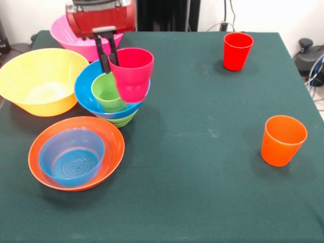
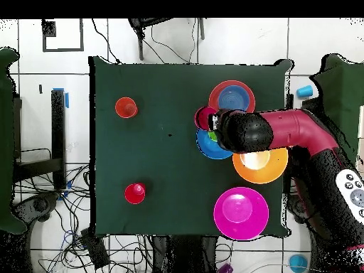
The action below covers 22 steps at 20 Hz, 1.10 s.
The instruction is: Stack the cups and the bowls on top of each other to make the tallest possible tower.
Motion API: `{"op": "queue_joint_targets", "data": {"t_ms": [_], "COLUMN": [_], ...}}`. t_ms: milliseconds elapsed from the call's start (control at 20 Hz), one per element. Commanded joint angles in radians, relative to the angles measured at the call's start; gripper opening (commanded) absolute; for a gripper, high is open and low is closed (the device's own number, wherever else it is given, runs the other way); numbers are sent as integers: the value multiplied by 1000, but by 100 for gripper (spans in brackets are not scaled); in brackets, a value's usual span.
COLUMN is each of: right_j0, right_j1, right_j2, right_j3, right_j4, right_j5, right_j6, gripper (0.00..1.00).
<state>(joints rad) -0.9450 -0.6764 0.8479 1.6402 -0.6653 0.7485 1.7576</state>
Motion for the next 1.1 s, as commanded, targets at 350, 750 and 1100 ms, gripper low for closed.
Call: {"op": "queue_joint_targets", "data": {"t_ms": [350, 750, 1100], "right_j0": [5, -23, -41], "right_j1": [-86, -92, -85], "right_j2": [-27, -22, -18], "right_j3": [44, 54, 54], "right_j4": [12, 21, 20], "right_j5": [132, 140, 141], "right_j6": [-179, -222, -245], "gripper": [0, 0, 0]}}
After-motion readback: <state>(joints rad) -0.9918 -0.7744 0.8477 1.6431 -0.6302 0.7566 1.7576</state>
